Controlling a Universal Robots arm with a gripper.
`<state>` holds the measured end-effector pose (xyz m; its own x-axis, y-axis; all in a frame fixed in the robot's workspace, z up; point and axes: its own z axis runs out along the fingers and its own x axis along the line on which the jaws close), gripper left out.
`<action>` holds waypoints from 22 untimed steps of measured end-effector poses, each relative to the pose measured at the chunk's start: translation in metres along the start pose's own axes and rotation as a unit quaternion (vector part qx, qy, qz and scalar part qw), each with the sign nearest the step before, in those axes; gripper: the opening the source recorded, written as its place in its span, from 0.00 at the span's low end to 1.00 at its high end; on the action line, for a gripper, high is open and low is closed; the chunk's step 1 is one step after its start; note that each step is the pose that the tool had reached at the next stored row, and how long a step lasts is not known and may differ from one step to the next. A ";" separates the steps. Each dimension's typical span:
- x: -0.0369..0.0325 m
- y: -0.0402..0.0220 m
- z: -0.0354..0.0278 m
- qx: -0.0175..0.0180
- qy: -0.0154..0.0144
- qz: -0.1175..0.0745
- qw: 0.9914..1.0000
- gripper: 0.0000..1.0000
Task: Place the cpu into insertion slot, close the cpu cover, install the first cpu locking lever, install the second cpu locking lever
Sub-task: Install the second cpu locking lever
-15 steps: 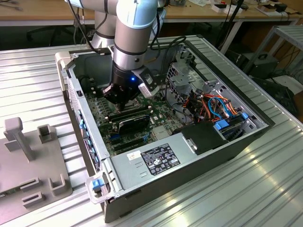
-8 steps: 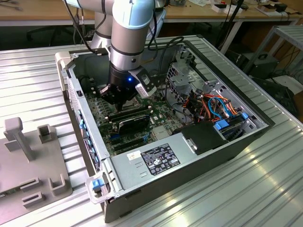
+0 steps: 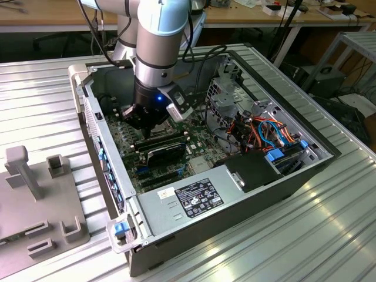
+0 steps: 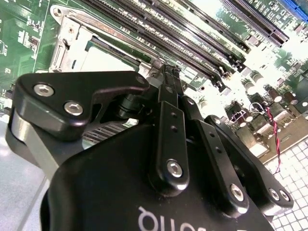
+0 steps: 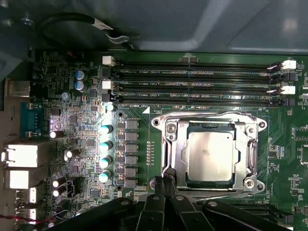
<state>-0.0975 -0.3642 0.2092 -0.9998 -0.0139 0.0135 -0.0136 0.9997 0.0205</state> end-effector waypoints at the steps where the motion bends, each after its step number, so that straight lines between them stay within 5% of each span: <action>1: 0.0000 0.0003 -0.0001 0.000 0.000 0.000 1.000 0.11; 5: -0.0001 0.0020 -0.0027 0.000 0.000 0.000 1.000 0.11; 14: -0.0054 0.0038 -0.0270 0.000 0.000 0.000 1.000 0.11; 22: -0.0313 0.0048 -0.0281 0.000 0.000 0.000 1.000 0.11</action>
<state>-0.0659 -0.3595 0.2369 -0.9998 -0.0140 0.0140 -0.0138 0.9997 0.0197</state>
